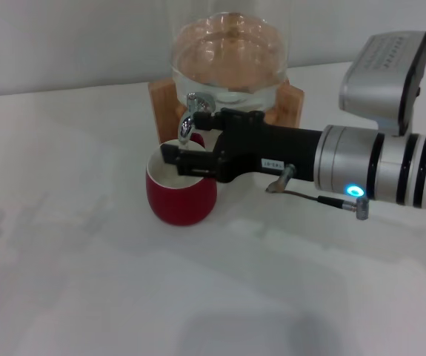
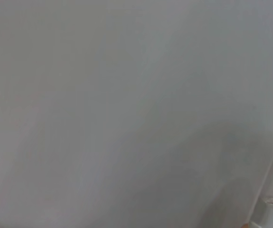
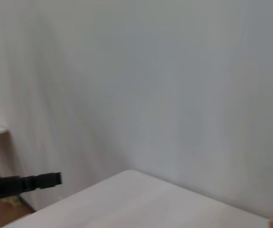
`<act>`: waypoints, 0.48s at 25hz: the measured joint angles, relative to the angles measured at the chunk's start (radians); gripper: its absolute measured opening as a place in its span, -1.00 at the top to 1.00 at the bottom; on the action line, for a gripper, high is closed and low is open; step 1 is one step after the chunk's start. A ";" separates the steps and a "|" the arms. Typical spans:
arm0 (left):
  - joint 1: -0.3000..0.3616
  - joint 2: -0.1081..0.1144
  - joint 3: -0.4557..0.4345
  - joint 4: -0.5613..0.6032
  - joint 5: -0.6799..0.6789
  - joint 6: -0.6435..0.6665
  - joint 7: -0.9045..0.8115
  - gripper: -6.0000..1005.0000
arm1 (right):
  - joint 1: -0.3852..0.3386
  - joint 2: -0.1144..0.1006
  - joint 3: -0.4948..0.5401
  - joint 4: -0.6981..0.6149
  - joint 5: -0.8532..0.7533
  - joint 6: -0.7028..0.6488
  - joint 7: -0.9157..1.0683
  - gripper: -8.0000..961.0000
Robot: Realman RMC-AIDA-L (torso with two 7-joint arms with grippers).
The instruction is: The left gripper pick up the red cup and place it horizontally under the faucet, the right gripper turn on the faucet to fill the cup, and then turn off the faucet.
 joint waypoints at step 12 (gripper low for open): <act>0.039 0.000 -0.007 0.022 -0.001 -0.013 0.004 -0.73 | -0.062 -0.004 0.026 -0.073 -0.004 0.029 -0.001 -0.63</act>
